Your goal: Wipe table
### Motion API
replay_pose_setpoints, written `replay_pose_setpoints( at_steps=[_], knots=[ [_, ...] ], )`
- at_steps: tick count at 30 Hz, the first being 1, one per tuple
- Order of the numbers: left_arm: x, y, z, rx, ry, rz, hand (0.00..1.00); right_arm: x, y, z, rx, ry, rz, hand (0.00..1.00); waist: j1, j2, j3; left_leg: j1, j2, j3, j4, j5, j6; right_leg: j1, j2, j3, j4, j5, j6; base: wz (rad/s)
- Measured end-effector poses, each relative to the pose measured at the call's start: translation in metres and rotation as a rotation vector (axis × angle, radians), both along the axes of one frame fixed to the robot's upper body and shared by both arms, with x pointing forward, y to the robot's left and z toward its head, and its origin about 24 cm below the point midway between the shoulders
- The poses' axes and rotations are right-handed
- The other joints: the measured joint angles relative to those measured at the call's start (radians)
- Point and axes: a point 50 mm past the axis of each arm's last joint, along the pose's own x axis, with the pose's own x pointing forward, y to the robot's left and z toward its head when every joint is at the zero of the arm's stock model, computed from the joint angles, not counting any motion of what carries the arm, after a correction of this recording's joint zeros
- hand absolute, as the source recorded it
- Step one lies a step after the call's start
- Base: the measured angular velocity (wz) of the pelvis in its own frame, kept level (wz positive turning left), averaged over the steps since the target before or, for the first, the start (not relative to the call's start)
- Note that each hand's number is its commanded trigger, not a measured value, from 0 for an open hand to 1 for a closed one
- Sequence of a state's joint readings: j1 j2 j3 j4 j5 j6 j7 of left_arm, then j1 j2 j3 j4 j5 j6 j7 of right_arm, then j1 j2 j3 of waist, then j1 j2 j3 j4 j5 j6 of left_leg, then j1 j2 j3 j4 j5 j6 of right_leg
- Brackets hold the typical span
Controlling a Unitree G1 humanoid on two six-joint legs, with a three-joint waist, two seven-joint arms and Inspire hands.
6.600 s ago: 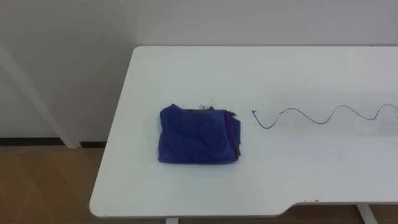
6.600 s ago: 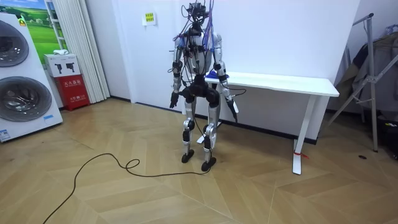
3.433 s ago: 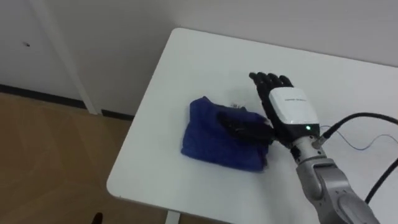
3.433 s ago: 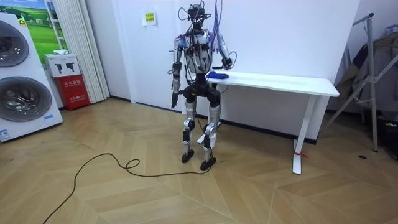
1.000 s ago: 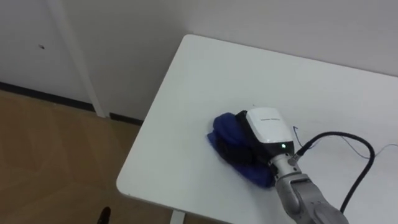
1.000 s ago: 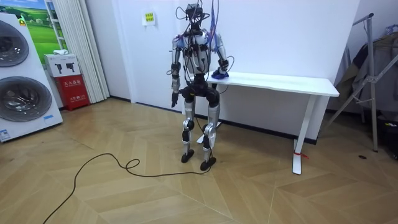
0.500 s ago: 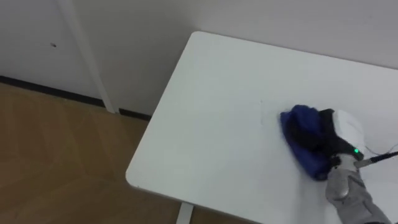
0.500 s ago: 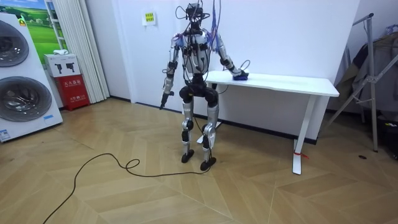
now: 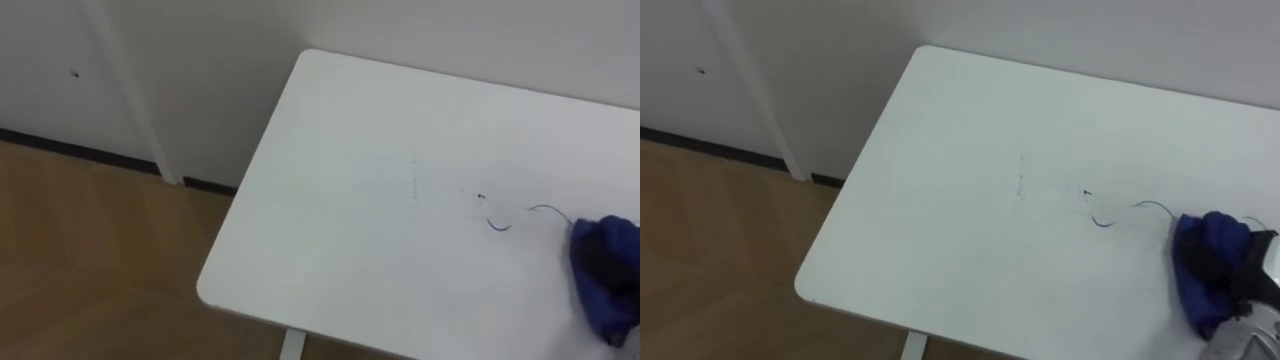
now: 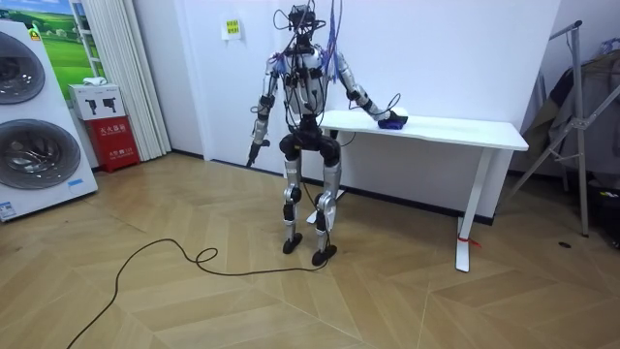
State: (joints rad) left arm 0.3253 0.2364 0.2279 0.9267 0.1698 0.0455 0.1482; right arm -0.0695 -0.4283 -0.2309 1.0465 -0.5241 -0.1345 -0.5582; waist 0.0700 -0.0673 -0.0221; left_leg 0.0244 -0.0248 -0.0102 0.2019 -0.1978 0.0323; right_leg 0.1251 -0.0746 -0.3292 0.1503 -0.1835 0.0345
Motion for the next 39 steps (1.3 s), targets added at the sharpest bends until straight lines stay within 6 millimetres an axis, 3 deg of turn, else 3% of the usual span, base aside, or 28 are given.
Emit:
replay_pose_setpoints(
  at_steps=[3,4,6,9,11,13,14,17,20,22,27,30,31,34,35,39],
  knots=[
    [0.006,-0.005,-0.002,-0.012,-0.008,-0.020,0.00,0.004,0.002,0.002,-0.012,0.003,0.013,1.00,0.010,-0.002,0.0055,0.006,0.002,0.004,-0.005,0.000,0.000,0.013,-0.001,-0.002,0.000,0.000,0.000,-0.04],
    [0.007,-0.007,-0.003,-0.017,-0.009,-0.025,0.00,0.011,0.005,0.005,-0.023,0.006,0.039,1.00,0.021,-0.003,0.0130,0.007,0.008,0.010,-0.005,0.000,0.000,0.011,0.000,0.002,0.001,0.000,0.000,-0.31],
    [0.015,-0.012,-0.004,-0.030,-0.024,-0.034,0.00,0.029,0.013,0.013,-0.074,0.024,0.103,1.00,0.055,-0.001,0.0193,0.003,0.012,0.035,-0.006,0.000,0.000,-0.012,0.001,0.004,0.007,0.000,0.000,-0.61],
    [0.025,-0.020,-0.009,-0.058,-0.014,-0.068,0.00,0.078,0.053,0.032,-0.185,0.051,0.368,1.00,0.088,0.002,0.0279,-0.008,0.023,0.054,-0.011,0.003,-0.005,-0.047,0.010,0.010,0.024,0.010,-0.016,-0.52],
    [0.037,-0.019,-0.007,-0.055,-0.044,-0.083,0.00,0.123,0.109,0.050,-0.230,0.034,0.639,1.00,0.122,-0.005,0.0340,-0.016,0.035,0.060,-0.017,0.012,-0.019,-0.062,0.023,0.017,0.024,0.017,-0.027,-0.14],
    [0.050,-0.023,-0.007,-0.060,-0.069,-0.113,0.00,0.148,0.141,0.061,-0.231,0.029,0.777,1.00,0.160,-0.013,0.0381,-0.016,0.041,0.056,-0.017,0.016,-0.024,-0.061,0.030,0.014,0.019,0.019,-0.032,0.15],
    [0.054,-0.026,-0.007,-0.069,-0.073,-0.135,0.00,0.158,0.150,0.067,-0.233,0.038,0.822,1.00,0.190,-0.016,0.0375,-0.019,0.041,0.043,-0.014,0.018,-0.026,-0.059,0.031,0.001,0.018,0.020,-0.032,0.40],
    [0.043,-0.025,-0.009,-0.078,-0.032,-0.124,0.00,0.166,0.150,0.073,-0.237,0.060,0.819,1.00,0.223,-0.023,0.0354,-0.037,0.033,-0.020,-0.004,0.023,-0.026,-0.054,0.026,-0.055,0.016,0.019,-0.032,0.70],
    [0.010,-0.024,-0.011,-0.083,0.047,-0.092,0.00,0.158,0.134,0.061,-0.182,0.076,0.754,1.00,0.232,-0.025,0.0346,-0.038,0.024,-0.064,-0.003,0.024,-0.026,-0.033,0.019,-0.083,0.001,0.019,-0.031,0.46],
    [0.002,-0.024,-0.012,-0.092,0.068,-0.078,0.00,0.155,0.125,0.059,-0.148,0.064,0.722,1.00,0.233,-0.022,0.0363,-0.040,0.021,-0.072,-0.003,0.024,-0.025,-0.032,0.010,-0.087,0.000,0.019,-0.031,0.21],
    [0.010,-0.021,-0.010,-0.085,0.029,-0.077,0.00,0.124,0.106,0.035,-0.029,0.003,0.608,1.00,0.221,-0.015,0.0374,-0.037,0.008,-0.064,-0.002,0.026,-0.023,-0.019,0.004,-0.089,0.000,0.013,-0.021,0.11],
    [0.014,-0.020,-0.009,-0.074,0.014,-0.078,0.00,0.098,0.092,0.019,0.043,-0.039,0.496,1.00,0.181,-0.011,0.0314,-0.032,0.006,-0.051,0.001,0.025,-0.017,-0.008,0.000,-0.088,0.001,0.012,-0.020,0.09],
    [0.014,-0.019,-0.009,-0.068,0.013,-0.071,0.00,0.087,0.087,0.014,0.068,-0.055,0.448,1.00,0.157,-0.007,0.0282,-0.033,0.005,-0.048,0.002,0.023,-0.013,-0.005,0.000,-0.090,0.001,0.012,-0.019,0.11],
    [0.011,-0.014,-0.006,-0.033,-0.002,-0.025,0.00,0.051,0.068,-0.002,0.099,-0.059,0.320,1.00,0.110,0.001,0.0012,-0.019,-0.005,-0.047,0.002,0.022,-0.007,0.014,-0.006,-0.096,0.000,0.010,-0.011,0.08],
    [0.008,-0.012,-0.004,-0.015,-0.008,-0.020,0.00,0.038,0.062,-0.006,0.095,-0.054,0.277,1.00,0.092,0.008,-0.0039,-0.012,-0.005,-0.043,0.003,0.020,-0.004,0.025,-0.006,-0.095,0.001,0.010,-0.010,0.00],
    [0.014,-0.011,0.000,0.016,-0.043,-0.012,0.00,0.010,0.047,-0.012,0.090,-0.072,0.151,1.00,0.064,0.017,-0.0088,0.002,-0.005,-0.031,0.002,0.017,0.000,0.038,-0.012,-0.087,0.001,0.005,-0.001,-0.12]
  ],
)
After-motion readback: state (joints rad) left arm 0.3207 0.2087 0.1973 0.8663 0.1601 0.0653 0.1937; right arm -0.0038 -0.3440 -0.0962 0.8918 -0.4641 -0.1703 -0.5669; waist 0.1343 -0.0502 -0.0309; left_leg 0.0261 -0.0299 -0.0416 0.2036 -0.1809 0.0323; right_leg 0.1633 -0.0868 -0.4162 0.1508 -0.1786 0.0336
